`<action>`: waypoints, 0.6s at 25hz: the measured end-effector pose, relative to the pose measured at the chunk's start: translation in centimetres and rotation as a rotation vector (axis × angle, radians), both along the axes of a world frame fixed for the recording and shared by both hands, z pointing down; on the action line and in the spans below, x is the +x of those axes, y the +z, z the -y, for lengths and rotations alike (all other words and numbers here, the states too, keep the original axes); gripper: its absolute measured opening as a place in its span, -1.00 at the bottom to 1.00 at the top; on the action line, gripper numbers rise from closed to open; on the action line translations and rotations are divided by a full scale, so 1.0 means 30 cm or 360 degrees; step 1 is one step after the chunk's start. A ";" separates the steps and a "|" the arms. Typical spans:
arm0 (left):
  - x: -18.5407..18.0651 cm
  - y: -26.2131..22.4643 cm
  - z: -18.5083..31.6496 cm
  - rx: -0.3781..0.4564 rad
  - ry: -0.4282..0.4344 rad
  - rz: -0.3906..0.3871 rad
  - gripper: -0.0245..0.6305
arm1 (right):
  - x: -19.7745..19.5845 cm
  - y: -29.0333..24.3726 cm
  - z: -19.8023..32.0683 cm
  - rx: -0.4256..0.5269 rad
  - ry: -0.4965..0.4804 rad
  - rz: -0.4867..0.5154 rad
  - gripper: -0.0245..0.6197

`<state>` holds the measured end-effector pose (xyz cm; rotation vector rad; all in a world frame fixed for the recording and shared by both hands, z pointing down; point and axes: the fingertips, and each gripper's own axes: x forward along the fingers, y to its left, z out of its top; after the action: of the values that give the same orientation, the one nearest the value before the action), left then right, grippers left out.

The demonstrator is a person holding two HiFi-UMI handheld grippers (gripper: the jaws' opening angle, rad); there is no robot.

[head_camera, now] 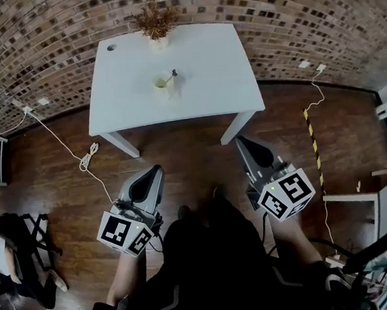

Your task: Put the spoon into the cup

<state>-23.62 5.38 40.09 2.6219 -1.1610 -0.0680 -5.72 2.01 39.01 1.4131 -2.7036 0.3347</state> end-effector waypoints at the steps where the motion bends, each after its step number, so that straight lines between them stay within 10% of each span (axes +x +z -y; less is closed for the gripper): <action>1: 0.016 -0.006 -0.018 0.0009 0.0015 0.0000 -0.94 | 0.011 -0.004 -0.026 0.0007 0.0012 -0.0002 -0.90; 15: 0.160 -0.158 -0.078 0.0129 -0.0191 0.0066 -0.94 | 0.245 -0.058 -0.157 0.0063 0.0030 0.0048 -0.90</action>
<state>-18.82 7.70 35.34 2.6326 -1.3561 -0.0863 1.63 6.72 37.27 1.4567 -2.7371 0.3084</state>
